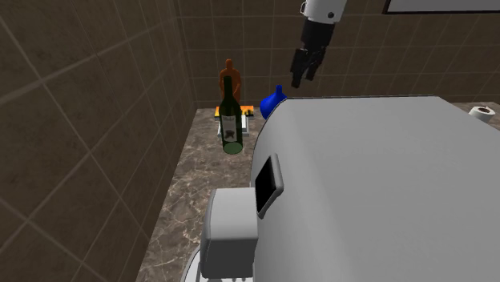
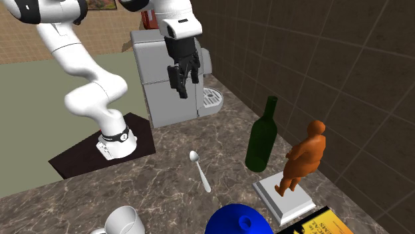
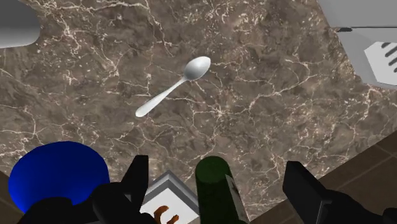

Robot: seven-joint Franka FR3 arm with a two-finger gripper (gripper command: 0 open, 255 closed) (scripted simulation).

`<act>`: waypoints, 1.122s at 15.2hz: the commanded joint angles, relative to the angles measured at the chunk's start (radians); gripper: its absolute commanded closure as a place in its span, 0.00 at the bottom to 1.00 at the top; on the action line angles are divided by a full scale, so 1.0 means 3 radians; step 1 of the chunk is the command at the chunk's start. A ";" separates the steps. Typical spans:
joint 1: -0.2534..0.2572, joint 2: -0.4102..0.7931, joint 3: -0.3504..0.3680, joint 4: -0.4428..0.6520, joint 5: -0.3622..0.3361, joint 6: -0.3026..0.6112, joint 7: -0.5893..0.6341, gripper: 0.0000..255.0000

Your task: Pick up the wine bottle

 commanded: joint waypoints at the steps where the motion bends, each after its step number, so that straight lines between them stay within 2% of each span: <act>1: 0.0022 0.0296 0.0060 0.0244 -0.0028 0.0064 0.0031 0.00; 10: 0.0125 0.1471 0.0279 0.1441 -0.0281 0.0063 0.0183 0.00; 17: 0.0309 0.2522 0.0383 0.2782 -0.0586 -0.0239 0.0293 0.00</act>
